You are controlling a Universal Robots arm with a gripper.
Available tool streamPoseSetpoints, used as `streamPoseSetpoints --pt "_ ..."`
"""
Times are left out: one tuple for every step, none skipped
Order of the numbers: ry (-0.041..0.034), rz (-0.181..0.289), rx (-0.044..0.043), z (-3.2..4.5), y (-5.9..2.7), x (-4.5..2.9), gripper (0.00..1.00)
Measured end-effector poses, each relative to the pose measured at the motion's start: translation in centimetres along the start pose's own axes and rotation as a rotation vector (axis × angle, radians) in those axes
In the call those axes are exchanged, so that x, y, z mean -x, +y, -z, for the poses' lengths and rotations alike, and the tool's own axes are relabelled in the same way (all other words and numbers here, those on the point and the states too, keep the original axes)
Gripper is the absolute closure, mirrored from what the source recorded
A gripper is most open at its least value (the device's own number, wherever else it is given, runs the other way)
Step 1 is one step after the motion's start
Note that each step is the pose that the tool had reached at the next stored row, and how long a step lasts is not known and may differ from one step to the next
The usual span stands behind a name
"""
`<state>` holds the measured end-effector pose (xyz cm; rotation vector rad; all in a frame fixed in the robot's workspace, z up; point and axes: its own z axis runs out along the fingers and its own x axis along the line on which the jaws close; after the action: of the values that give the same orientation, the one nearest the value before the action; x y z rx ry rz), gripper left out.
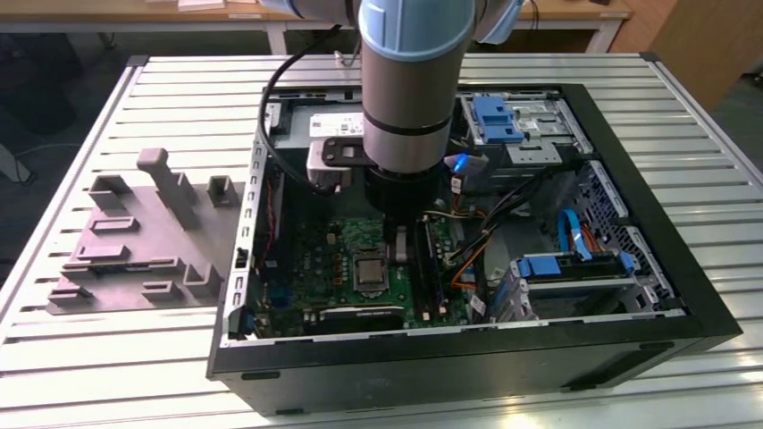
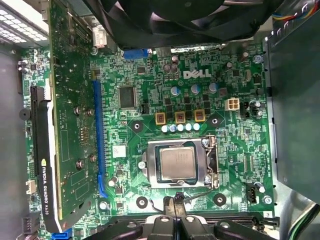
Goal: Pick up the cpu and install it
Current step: 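Install the first cpu locking lever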
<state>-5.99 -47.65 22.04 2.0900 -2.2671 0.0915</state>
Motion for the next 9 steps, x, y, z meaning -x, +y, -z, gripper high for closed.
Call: streamPoseSetpoints --pt "0.0001 0.000 -0.0001 -0.04 0.00 -0.02 0.89" --pt "0.0002 0.001 -0.0001 -0.08 -0.01 -0.04 0.89" --pt "0.0005 0.002 -0.0001 -0.13 -0.01 -0.09 0.89" --pt "0.0004 0.003 -0.0002 -0.19 -0.02 -0.15 0.89" --pt "0.0002 0.003 -0.0003 -0.28 -0.02 -0.22 0.89" --pt "0.0003 0.004 -0.0003 -0.35 -0.02 -0.29 0.89" --pt "0.0002 0.004 -0.0004 -0.45 -0.03 -0.35 0.89" --pt "0.0002 0.005 -0.0004 -0.54 -0.04 -0.43 0.89" --pt "0.0002 0.006 -0.0005 -0.63 -0.04 -0.50 0.89"
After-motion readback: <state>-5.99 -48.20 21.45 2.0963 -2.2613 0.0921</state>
